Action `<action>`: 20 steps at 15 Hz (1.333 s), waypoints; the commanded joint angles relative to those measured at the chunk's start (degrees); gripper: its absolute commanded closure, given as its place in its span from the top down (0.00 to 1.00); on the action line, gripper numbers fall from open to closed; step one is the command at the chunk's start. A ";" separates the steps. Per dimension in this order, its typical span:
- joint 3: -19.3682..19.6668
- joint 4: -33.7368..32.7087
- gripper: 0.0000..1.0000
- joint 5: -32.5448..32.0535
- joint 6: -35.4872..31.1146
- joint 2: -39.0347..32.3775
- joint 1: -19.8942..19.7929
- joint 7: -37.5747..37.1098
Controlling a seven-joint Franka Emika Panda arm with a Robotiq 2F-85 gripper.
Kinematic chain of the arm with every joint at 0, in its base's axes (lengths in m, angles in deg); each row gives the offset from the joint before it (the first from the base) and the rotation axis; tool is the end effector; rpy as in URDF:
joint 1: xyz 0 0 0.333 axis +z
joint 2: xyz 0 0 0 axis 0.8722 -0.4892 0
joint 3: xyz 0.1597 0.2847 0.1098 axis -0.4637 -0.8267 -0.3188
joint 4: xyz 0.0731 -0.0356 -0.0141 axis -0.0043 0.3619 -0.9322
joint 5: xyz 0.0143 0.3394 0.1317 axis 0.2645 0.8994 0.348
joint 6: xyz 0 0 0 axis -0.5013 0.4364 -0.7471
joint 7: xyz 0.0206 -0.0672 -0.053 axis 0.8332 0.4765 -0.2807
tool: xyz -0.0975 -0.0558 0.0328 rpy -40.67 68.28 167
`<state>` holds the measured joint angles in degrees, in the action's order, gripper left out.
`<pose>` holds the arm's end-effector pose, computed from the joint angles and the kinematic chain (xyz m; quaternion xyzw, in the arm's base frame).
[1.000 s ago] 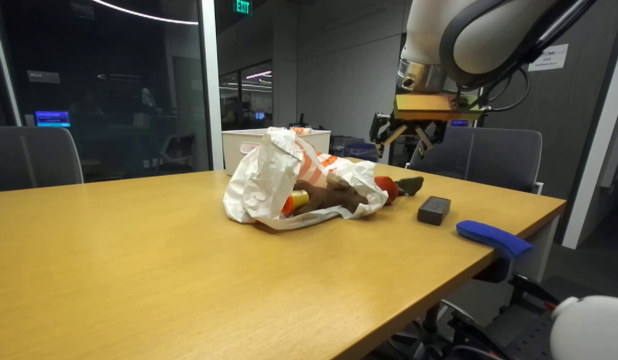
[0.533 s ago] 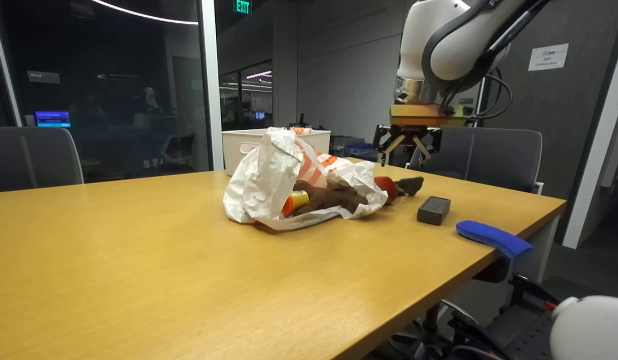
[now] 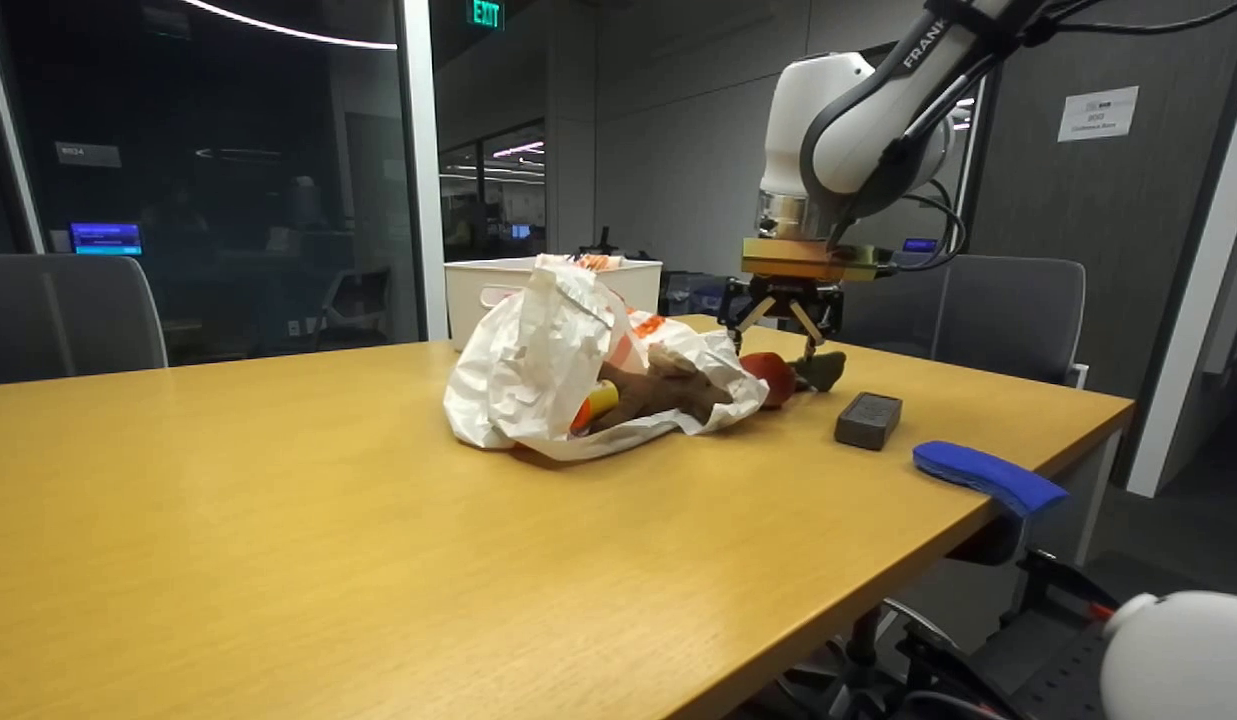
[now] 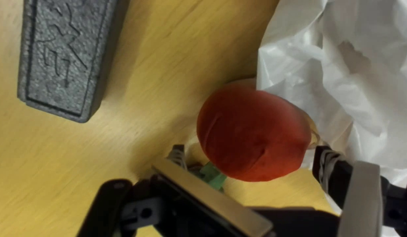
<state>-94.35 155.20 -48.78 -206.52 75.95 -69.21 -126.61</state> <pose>0.4583 0.0560 0.3736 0.9302 -0.3395 0.1363 0.0294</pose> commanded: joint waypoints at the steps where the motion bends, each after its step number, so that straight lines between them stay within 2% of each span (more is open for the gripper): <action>1: 4.77 -2.73 1.00 -4.49 -1.24 -3.62 2.70 -3.85; 4: 7.61 -3.28 1.00 -2.03 -1.24 -5.33 4.52 -2.16; 5: 8.36 -3.42 0.75 -0.99 -1.50 -5.98 5.07 -1.44; 6: 8.93 -3.45 0.74 -0.22 -1.41 -6.19 5.67 -1.05; 7: 9.47 -3.50 0.68 -0.16 -1.56 -6.51 6.14 -1.16; 11: 10.89 -3.79 0.35 -0.31 -1.37 -6.52 7.73 -2.05; 15: 11.91 -3.89 0.07 -1.71 0.92 -3.82 8.22 -3.12; 17: 12.31 -3.90 0.06 -2.44 2.61 -1.86 7.93 -3.93; 18: 12.45 -3.92 0.09 -3.90 3.09 -0.76 7.71 -4.99; 20: 12.23 -3.33 0.07 -8.55 3.76 3.00 7.18 -7.30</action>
<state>-82.58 151.29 -52.07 -205.13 73.08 -62.19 -129.93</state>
